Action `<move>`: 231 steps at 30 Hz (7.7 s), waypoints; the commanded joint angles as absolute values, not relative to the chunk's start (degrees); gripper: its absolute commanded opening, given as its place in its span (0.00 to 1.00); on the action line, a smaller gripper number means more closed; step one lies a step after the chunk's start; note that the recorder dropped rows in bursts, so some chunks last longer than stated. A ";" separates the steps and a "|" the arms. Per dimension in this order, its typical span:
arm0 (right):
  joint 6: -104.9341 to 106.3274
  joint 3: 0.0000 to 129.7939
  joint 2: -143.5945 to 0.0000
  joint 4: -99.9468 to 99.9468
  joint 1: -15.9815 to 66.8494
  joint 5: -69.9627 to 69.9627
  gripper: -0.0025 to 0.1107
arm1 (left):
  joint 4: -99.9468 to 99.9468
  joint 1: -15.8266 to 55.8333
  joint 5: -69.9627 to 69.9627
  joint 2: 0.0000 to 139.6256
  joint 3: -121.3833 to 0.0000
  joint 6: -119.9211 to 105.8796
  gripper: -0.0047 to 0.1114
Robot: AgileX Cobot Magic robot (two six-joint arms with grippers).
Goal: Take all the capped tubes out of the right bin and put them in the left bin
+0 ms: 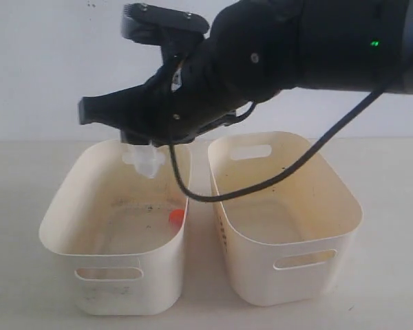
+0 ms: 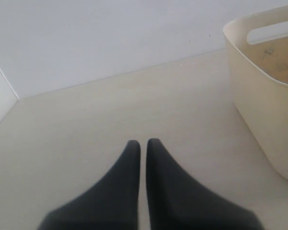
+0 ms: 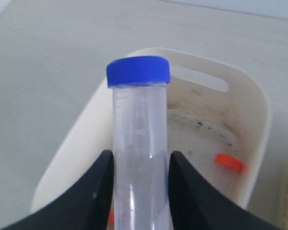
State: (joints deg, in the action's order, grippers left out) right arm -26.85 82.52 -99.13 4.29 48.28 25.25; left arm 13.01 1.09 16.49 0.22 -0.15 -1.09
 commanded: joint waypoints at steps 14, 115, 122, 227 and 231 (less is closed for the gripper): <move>-25.35 82.41 -105.22 1.86 50.22 19.46 0.69 | 13.11 1.22 16.27 0.00 0.00 -1.17 0.08; -16.98 76.66 -105.78 -8.56 32.22 51.62 0.48 | 13.11 1.22 16.27 0.00 0.00 -1.17 0.08; -15.77 76.66 -105.78 -11.48 29.64 50.20 0.47 | 13.11 1.22 16.27 0.00 0.00 -1.17 0.08; -14.61 76.66 -116.44 -10.33 28.56 63.31 0.62 | 13.11 1.22 16.27 0.00 0.00 -1.17 0.08; -14.61 76.66 -118.17 -11.49 28.56 62.73 0.62 | 13.11 1.22 16.27 0.00 0.00 -1.17 0.08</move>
